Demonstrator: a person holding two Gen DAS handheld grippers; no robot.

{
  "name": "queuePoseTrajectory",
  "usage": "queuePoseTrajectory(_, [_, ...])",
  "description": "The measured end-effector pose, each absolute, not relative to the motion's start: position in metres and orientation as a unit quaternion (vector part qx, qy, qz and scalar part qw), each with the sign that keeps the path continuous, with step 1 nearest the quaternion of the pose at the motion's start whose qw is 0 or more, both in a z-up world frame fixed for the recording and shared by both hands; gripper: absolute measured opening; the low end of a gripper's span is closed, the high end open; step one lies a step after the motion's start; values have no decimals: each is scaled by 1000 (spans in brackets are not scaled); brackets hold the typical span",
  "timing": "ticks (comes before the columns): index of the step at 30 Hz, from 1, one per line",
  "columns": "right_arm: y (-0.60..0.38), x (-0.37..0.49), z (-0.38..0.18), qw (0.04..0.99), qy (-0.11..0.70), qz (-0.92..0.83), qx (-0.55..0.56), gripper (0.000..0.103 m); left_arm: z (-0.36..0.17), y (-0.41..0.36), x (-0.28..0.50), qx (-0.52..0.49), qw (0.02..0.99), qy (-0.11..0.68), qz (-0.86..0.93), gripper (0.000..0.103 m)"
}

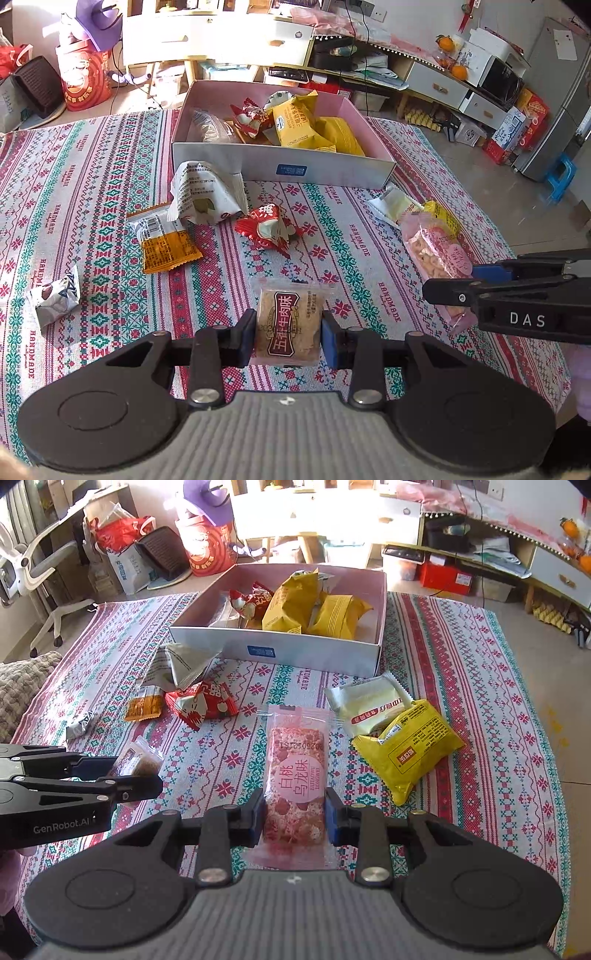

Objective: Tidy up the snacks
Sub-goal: 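Carry the bread packet and pink nougat bar into the box and open both tools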

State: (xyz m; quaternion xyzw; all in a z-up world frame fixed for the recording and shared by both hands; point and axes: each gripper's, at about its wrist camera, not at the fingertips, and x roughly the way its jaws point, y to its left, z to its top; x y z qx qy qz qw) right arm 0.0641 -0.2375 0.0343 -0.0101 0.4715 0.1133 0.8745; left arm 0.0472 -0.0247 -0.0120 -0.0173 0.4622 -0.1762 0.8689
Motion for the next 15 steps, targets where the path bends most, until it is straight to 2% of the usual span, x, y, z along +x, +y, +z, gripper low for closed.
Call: queuePoseTrajectory(15, [-233, 105, 66, 893, 437, 105, 34, 29, 17, -4, 82, -58, 889, 429, -150, 42])
